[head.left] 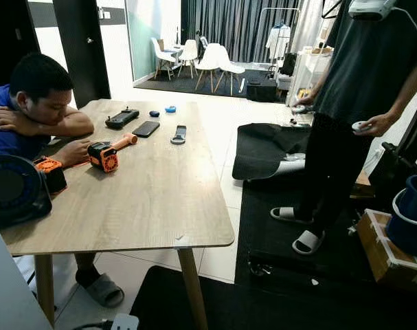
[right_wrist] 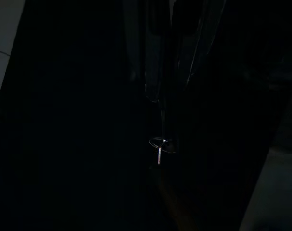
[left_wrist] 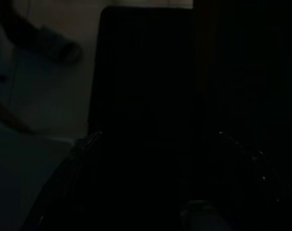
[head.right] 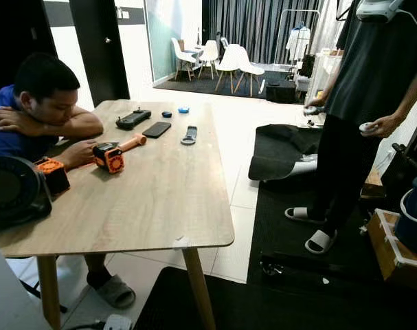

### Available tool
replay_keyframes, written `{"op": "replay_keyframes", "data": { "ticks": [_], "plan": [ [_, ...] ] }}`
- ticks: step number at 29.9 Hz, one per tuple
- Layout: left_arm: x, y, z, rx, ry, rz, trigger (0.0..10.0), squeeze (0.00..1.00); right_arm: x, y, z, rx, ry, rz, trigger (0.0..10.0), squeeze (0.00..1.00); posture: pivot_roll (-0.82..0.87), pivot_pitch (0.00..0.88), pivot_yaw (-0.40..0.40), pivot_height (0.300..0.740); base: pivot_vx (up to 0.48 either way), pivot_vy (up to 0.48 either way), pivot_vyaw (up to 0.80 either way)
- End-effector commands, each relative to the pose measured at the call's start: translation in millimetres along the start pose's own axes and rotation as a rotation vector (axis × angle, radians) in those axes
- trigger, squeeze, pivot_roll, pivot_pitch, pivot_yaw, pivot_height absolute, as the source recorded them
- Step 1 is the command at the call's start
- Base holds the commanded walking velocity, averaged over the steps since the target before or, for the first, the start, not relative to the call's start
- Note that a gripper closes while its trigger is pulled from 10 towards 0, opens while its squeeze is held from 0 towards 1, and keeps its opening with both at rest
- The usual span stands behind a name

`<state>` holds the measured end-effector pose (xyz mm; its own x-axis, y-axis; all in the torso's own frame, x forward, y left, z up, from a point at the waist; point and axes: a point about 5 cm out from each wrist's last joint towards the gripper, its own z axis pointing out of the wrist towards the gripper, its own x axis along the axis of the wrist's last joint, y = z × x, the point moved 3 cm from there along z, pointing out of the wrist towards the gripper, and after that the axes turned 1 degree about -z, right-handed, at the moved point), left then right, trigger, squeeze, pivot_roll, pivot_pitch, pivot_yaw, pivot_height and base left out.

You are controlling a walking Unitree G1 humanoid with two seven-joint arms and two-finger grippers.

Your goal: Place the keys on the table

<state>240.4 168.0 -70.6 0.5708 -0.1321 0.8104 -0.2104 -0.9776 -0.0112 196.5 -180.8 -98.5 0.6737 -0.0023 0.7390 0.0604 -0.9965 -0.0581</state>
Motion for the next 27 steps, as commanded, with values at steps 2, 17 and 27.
{"op": "replay_keyframes", "data": {
  "ticks": [2,17,27],
  "plan": [
    [5.7,2.4,-2.7,-0.083,0.042,0.065,10.0,0.00,25.0,25.6,-0.2,-0.095,0.115,0.015,10.0,0.00,0.07,0.024,0.010,0.740,0.000,0.000,0.00],
    [52.5,18.1,-9.3,-0.269,0.286,0.042,10.0,0.00,189.2,80.1,-16.1,-0.198,0.680,0.019,10.0,0.00,0.07,0.025,0.008,0.740,0.000,0.000,0.00],
    [-10.0,-8.3,-9.9,-0.073,-0.039,0.034,10.0,0.00,52.3,10.4,15.7,0.053,0.077,-0.027,10.0,0.00,0.07,0.021,0.004,0.740,0.000,0.000,0.00]
  ]
}}
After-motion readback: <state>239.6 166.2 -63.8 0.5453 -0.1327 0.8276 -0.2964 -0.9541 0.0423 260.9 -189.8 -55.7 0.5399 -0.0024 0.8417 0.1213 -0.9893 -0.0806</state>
